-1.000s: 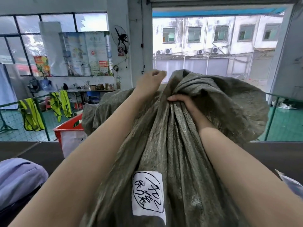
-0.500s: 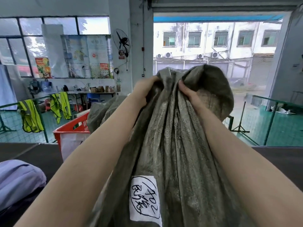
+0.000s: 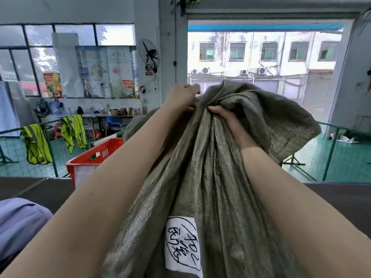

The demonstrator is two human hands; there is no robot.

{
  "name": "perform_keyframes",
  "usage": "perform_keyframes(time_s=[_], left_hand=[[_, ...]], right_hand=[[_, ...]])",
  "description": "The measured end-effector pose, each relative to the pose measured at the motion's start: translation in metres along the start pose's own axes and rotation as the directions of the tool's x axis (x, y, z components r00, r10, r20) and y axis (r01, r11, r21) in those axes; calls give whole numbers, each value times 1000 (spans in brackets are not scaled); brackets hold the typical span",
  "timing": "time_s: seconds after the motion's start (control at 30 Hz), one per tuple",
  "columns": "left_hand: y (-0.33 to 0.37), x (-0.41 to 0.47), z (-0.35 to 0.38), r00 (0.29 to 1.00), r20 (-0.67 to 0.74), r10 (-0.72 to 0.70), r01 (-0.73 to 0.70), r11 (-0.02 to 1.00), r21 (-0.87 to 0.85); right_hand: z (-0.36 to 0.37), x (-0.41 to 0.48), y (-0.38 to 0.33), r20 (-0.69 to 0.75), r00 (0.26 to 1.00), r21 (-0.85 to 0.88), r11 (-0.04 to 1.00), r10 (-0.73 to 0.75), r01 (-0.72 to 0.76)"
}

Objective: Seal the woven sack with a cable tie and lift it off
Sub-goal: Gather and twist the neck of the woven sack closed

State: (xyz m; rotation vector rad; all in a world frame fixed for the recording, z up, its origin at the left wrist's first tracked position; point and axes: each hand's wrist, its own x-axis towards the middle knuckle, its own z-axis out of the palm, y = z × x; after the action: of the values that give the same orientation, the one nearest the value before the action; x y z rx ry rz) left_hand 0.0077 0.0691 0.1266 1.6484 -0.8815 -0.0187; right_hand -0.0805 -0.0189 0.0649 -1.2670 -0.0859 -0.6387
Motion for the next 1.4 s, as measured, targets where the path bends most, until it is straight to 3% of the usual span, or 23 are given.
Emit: perform_keyframes(time_s=[0.07,0.1,0.17,0.23,0.3,0.37,0.43,0.5,0.6,0.63,0.7,0.73,0.8,0.83,0.9,0.97,1.03,1.1,1.17,1.2,1.27,1.33,1.4], left_hand=[[-15,7,-9,978,-172,115,-48,935,352],[-20,6,-13,975,-193,108,2,868,496],[-26,5,-16,993,-93,-69,111,793,598],[-26,-3,-16,937,222,-271,156,891,427],[-24,-13,-14,875,382,-297,232,950,209],[-29,-8,-10,918,315,-240,213,970,117],[-27,-4,-4,983,102,-155,149,987,67],[-24,1,1,997,-64,-49,50,999,10],[-16,1,4,988,-151,26,-22,999,30],[-14,4,6,991,-123,47,-40,997,62],[-3,-5,15,996,86,39,-50,989,139],[-2,-6,19,987,160,27,-42,995,92],[-1,-13,18,960,278,14,55,969,-240],[-3,-17,15,952,305,-20,114,949,-292],[-8,-18,5,952,303,-40,107,973,-206],[-15,-10,-4,986,165,-27,34,999,-39],[-22,-7,-15,999,13,-45,45,999,2],[-38,-3,-27,992,-123,-37,53,990,129],[-54,-2,-41,975,-221,-28,115,914,389],[-59,-2,-45,977,-202,-72,171,828,535],[-63,-8,-46,944,-53,-326,284,720,633],[-66,-13,-42,834,130,-537,370,717,590],[-77,-8,-39,814,169,-556,379,729,570]], right_hand=[[1,1,-4,-16,999,-34,999,-34,33],[-1,3,-4,-29,999,-44,998,-42,40],[-3,5,-6,-18,999,0,999,-40,40],[-8,7,-7,-25,998,45,997,-64,65],[-11,8,-7,-32,998,48,997,-60,62],[-14,9,-5,-47,998,32,998,-49,50],[-13,9,-5,-43,999,-36,999,-21,20],[-14,10,-5,-59,998,-114,994,-3,-3],[-10,5,-3,13,994,-88,990,112,-110],[-8,4,0,54,988,-51,989,144,-141],[-1,1,4,101,979,3,984,180,-181],[2,-2,5,103,977,8,982,187,-189],[1,-1,15,101,984,-37,989,149,-146],[-4,-1,21,94,990,-62,993,105,-100],[-13,-5,31,57,995,-43,996,77,-74],[-18,-11,33,-8,1000,-74,997,22,-23],[-20,-11,30,-43,998,-127,991,-36,30],[-18,-12,29,-73,997,-170,984,31,-43],[-22,-15,31,-82,992,-141,984,96,-106],[-23,-16,30,-68,996,-130,989,60,-68],[-21,-17,26,-40,999,-170,985,-20,13],[-12,-9,18,-74,997,-171,985,4,-17],[-4,1,14,-100,995,-99,995,6,-16]])
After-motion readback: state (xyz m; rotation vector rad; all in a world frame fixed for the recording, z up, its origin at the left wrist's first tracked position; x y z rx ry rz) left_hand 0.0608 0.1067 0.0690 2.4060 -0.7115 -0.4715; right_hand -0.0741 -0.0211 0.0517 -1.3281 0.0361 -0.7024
